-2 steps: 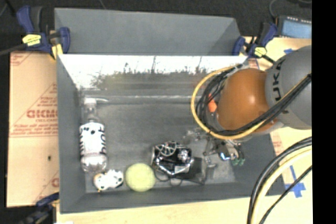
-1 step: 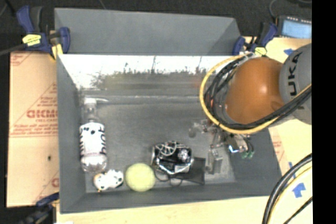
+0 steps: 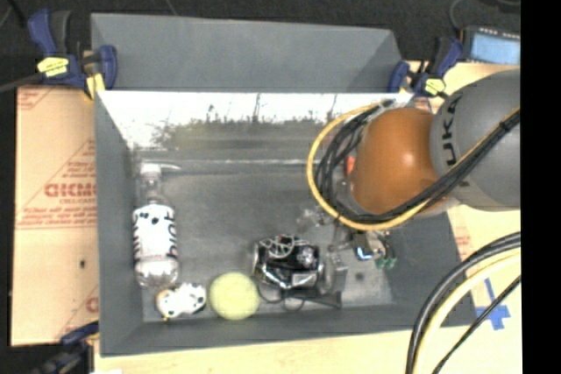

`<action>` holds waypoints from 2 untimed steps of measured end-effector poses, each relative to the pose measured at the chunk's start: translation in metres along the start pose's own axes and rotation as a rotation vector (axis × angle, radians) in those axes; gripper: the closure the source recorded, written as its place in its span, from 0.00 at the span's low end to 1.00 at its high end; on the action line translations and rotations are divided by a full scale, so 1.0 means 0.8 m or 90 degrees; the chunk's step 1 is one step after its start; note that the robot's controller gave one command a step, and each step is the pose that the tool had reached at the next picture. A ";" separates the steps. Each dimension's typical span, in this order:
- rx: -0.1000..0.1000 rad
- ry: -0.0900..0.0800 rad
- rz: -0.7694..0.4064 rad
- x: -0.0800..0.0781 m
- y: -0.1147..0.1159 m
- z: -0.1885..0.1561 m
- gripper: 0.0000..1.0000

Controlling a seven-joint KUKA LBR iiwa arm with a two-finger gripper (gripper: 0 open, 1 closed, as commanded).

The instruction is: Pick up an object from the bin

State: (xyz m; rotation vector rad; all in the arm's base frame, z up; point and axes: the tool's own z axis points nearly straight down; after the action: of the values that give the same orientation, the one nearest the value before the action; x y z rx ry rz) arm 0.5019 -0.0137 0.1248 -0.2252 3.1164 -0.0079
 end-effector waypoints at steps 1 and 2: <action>0.001 0.000 -0.172 0.018 0.104 0.010 1.00; 0.002 0.000 -0.174 0.018 0.103 0.010 1.00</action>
Offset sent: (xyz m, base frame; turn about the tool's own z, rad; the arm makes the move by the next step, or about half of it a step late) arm 0.0000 0.0000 0.0000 0.0000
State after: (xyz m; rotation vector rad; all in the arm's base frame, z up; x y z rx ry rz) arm 0.4756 0.0655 0.1160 -0.6474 3.0567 -0.0157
